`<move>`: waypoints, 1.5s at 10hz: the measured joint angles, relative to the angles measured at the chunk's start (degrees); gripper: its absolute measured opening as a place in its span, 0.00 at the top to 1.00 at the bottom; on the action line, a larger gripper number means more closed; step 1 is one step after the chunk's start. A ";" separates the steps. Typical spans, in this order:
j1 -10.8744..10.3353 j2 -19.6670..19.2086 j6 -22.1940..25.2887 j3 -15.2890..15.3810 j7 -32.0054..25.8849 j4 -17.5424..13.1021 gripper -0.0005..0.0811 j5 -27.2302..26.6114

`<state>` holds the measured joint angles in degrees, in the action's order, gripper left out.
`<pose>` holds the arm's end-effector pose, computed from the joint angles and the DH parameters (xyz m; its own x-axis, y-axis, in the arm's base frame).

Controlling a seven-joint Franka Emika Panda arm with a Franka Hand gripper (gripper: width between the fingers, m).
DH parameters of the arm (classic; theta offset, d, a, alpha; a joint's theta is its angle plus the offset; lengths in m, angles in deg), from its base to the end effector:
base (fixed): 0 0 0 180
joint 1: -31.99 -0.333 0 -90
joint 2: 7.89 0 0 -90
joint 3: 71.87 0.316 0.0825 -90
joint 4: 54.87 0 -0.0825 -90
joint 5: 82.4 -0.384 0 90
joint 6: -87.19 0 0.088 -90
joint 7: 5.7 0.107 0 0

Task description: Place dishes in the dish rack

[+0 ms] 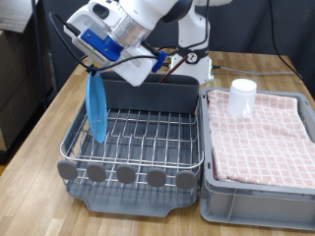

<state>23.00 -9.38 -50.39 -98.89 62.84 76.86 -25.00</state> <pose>0.4975 -0.1681 0.3479 0.6921 -0.5068 0.5139 -0.7151 -0.5785 0.3925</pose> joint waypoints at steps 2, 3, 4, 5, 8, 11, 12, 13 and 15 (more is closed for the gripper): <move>0.00 -0.13 -0.37 -0.06 0.54 0.46 0.97 0.01; 0.00 -0.15 -0.62 -0.12 0.80 0.79 0.97 0.01; 0.00 -0.19 -0.79 -0.17 1.05 1.03 0.97 0.01; 0.00 -0.25 -0.99 -0.20 1.40 1.27 0.97 0.05; 0.00 -0.67 -2.09 -0.41 1.70 1.62 0.97 0.14; 0.00 -1.03 -2.82 -0.55 1.70 1.62 0.94 0.14; 0.00 -1.03 -3.04 -0.55 1.70 1.62 0.70 0.14; 0.00 -1.03 -3.73 -0.56 1.64 1.62 0.70 0.11; 0.00 -1.00 -5.20 -0.56 -1.55 1.49 0.45 -4.00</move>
<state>23.00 -10.38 -55.60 -99.45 61.30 78.35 -29.00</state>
